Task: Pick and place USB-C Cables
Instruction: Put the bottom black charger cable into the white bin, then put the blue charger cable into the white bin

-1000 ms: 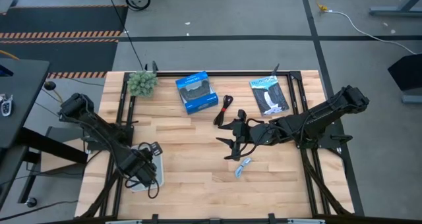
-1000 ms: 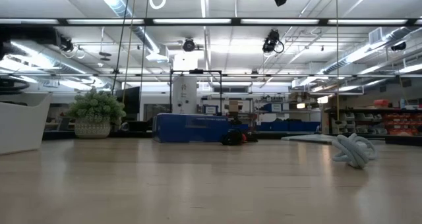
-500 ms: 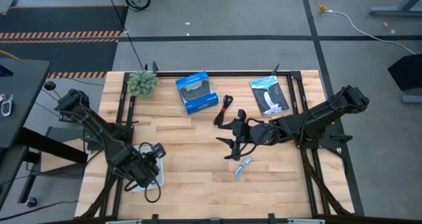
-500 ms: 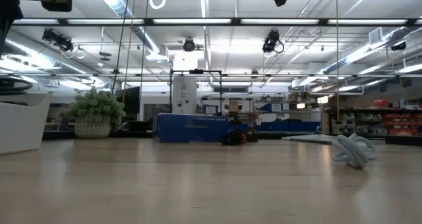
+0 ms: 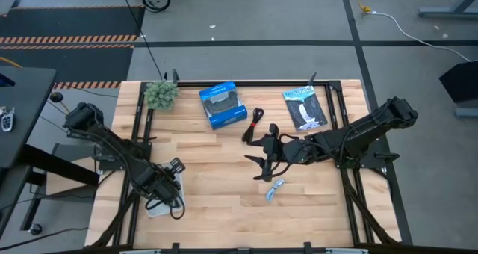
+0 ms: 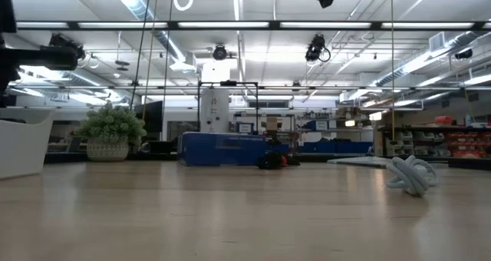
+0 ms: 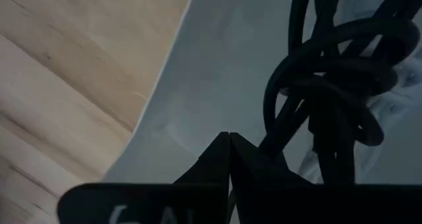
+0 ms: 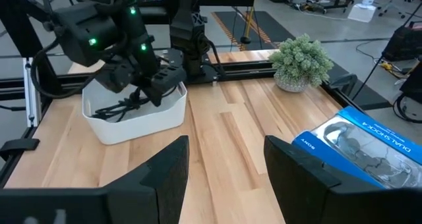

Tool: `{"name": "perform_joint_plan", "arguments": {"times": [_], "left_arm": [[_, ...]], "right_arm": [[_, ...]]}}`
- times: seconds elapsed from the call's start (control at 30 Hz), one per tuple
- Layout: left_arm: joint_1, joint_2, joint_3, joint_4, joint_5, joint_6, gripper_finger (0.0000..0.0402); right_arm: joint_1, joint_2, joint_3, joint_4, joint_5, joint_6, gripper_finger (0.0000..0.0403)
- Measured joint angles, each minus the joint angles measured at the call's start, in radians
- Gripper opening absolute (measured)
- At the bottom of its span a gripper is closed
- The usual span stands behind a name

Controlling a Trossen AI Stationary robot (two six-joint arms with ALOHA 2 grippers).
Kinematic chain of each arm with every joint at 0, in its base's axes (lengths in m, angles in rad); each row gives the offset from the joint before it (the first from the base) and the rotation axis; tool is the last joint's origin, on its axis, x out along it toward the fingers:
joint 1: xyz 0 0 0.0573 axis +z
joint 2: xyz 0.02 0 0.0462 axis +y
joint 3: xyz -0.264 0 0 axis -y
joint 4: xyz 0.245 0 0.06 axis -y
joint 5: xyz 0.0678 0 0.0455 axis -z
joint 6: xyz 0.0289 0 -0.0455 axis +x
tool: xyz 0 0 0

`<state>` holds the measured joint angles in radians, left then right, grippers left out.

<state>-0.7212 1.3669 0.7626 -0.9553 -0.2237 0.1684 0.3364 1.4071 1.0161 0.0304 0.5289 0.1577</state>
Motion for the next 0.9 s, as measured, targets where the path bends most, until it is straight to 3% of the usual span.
{"name": "perform_joint_plan", "arguments": {"times": [0.3, 0.4, 0.67, 0.77, 0.9], "left_arm": [[0.0, -0.015, 0.216, -0.116, -0.03, -0.014, 0.0011], [0.002, -0.029, 0.258, -0.12, 0.002, -0.033, 0.0011], [0.011, -0.074, 0.166, 0.147, 0.002, -0.095, 0.0011], [0.014, -0.085, 0.129, 0.141, -0.02, -0.167, 0.0011], [0.023, -0.088, 0.127, 0.142, -0.026, -0.216, 0.0011]], "right_arm": [[-0.005, 0.0, 0.0, -0.001, 0.0, 0.006, 0.0203], [-0.005, 0.0, 0.0, -0.016, -0.037, 0.008, 0.0203], [0.002, 0.118, 0.001, -0.059, -0.13, -0.017, 0.0203], [0.011, 0.187, 0.0, -0.137, -0.191, -0.012, 0.0203], [0.011, 0.243, 0.057, -0.326, -0.33, 0.114, 0.021]]}}
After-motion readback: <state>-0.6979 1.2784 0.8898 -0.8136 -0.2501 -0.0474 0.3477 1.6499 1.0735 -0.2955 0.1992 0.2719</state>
